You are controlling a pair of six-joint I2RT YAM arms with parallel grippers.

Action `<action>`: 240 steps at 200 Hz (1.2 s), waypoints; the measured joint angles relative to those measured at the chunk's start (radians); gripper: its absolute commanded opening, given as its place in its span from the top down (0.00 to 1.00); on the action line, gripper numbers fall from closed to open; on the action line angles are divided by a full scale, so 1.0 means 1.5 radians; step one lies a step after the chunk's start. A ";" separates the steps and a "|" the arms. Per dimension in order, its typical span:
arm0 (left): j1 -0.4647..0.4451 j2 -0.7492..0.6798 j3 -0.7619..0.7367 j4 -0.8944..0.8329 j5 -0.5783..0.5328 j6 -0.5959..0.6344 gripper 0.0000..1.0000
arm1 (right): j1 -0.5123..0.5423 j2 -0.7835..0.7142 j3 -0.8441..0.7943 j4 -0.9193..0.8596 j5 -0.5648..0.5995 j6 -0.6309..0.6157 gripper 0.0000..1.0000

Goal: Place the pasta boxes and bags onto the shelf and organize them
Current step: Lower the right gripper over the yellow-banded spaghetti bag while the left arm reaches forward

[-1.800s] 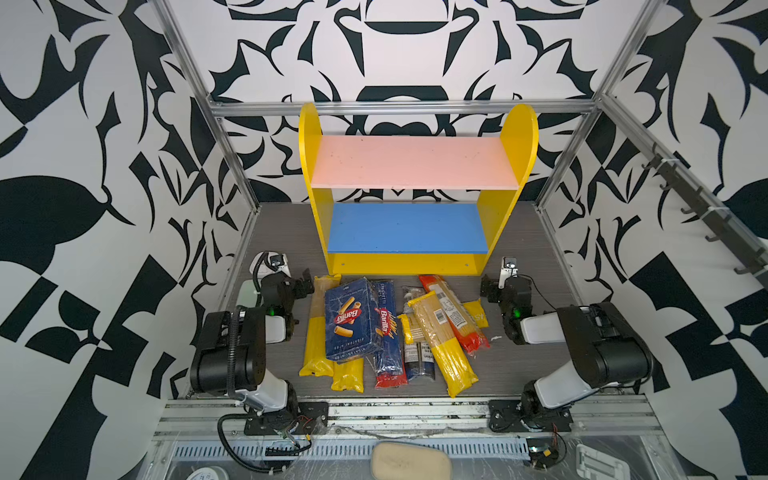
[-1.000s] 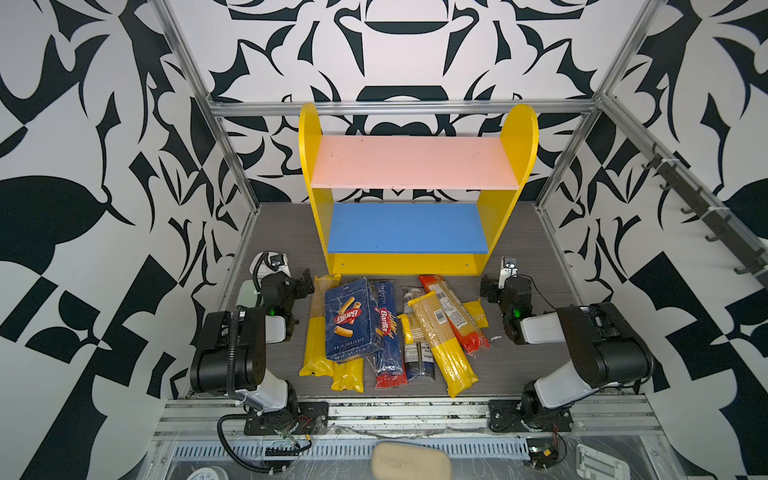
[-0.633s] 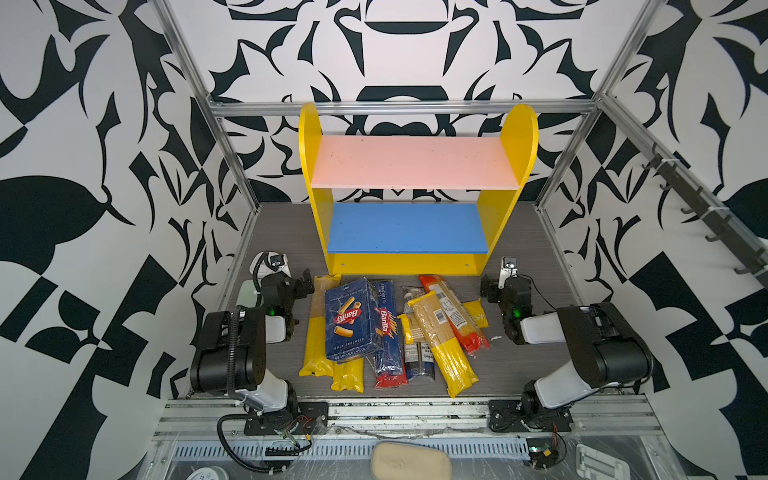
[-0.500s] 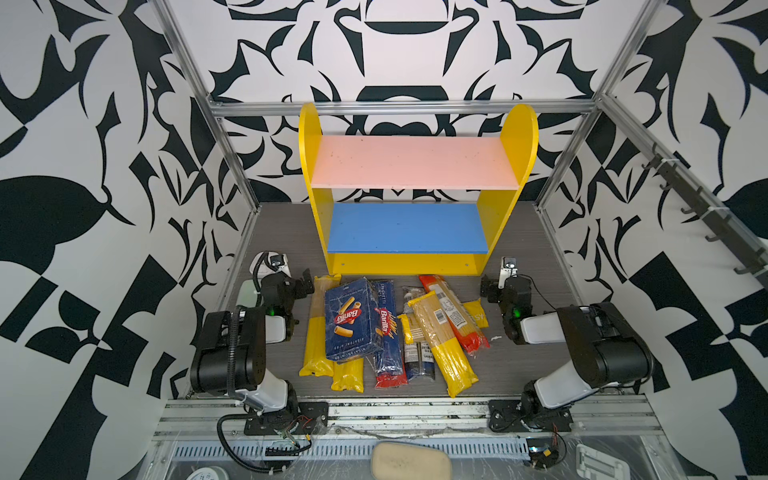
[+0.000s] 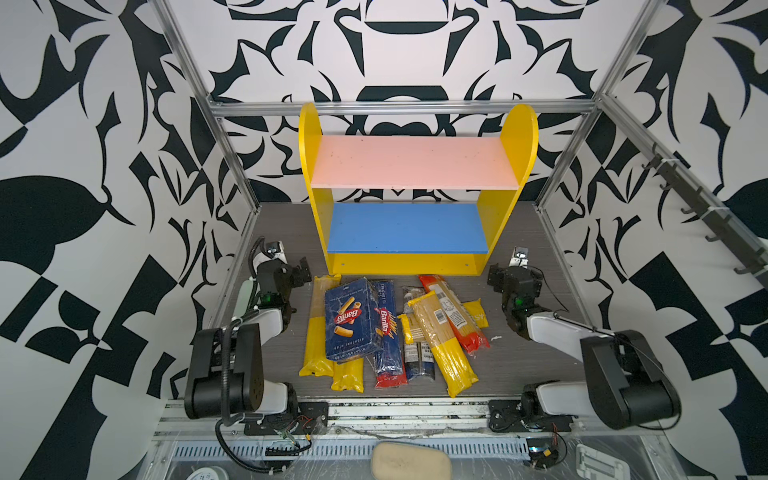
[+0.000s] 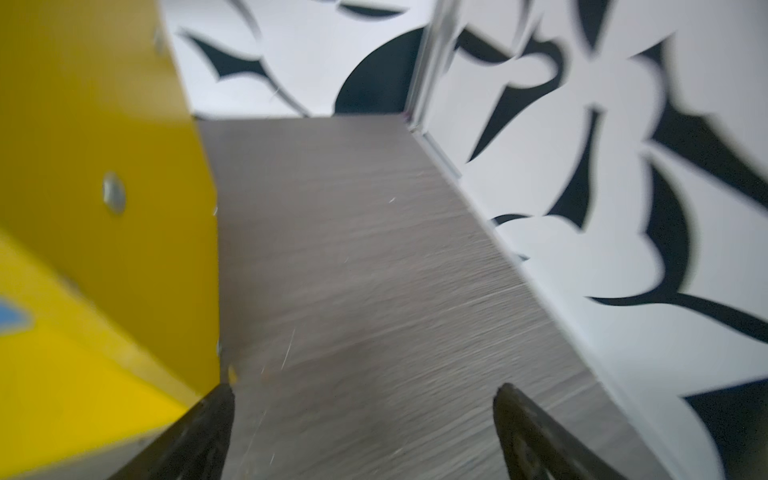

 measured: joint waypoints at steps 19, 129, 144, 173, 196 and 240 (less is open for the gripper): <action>-0.013 -0.022 0.053 -0.080 -0.015 -0.009 0.01 | 0.009 -0.040 0.061 -0.133 0.071 0.067 0.00; -0.346 -0.200 0.168 -0.499 -0.220 -0.098 0.01 | 0.118 -0.205 0.217 -0.712 -0.064 0.215 0.11; -0.360 -0.251 0.168 -0.550 -0.223 -0.131 0.01 | 0.175 -0.222 0.222 -0.759 -0.075 0.238 0.11; -0.379 -0.339 0.168 -0.628 -0.217 -0.191 0.01 | 0.288 -0.224 0.243 -0.832 -0.083 0.284 0.11; -0.395 -0.385 0.161 -0.669 -0.201 -0.229 0.01 | 0.364 -0.224 0.243 -0.868 -0.099 0.315 0.11; -0.401 -0.403 0.150 -0.727 -0.181 -0.260 0.01 | 0.513 -0.205 0.243 -0.905 -0.104 0.382 0.12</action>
